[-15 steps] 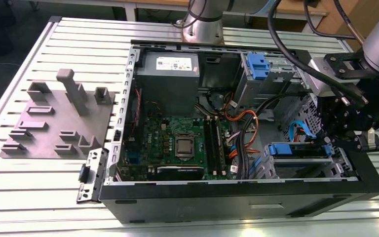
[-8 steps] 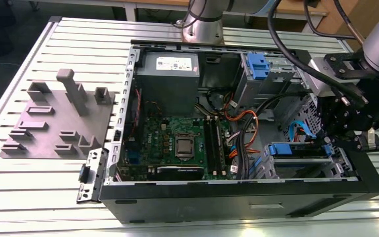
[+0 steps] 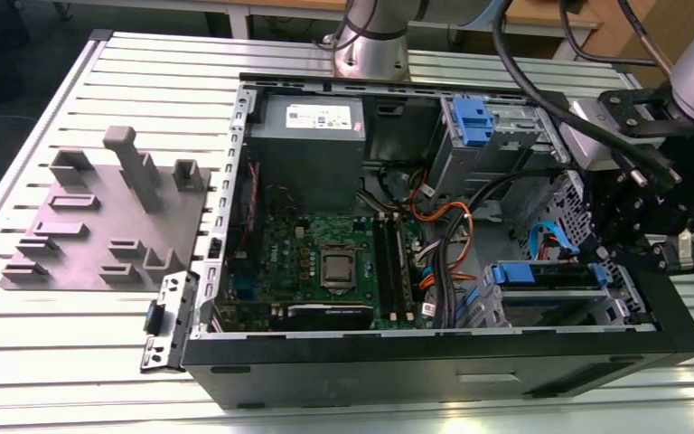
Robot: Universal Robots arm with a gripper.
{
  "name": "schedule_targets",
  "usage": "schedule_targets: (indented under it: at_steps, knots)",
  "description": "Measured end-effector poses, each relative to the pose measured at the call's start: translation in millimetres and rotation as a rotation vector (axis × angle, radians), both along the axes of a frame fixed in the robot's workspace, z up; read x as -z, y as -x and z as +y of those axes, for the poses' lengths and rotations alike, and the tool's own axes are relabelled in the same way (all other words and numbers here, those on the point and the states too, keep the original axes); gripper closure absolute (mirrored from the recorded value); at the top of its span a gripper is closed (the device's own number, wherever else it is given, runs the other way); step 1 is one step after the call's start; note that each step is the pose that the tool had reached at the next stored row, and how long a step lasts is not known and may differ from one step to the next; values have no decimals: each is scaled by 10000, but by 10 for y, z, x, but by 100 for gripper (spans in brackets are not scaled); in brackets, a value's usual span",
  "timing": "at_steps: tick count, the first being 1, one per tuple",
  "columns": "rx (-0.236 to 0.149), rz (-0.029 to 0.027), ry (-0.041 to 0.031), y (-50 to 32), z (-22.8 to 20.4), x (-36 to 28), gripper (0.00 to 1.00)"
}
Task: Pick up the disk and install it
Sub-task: 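Insert the second disk wire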
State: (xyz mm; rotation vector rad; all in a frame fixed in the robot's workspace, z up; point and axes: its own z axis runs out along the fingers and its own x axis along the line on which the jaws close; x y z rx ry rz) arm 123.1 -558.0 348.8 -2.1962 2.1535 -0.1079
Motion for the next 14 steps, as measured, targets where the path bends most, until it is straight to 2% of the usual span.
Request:
schedule_targets:
  at_steps: [3,6,9,12,14]
  knots:
    - [2,15,-2,0,7,-81,89]
    - [2,70,-2,0,13,-127,89]
    - [11,139,-26,8,15,-135,89]
    - [13,232,-71,44,16,-138,89]
    - [13,259,-87,81,16,-140,89]
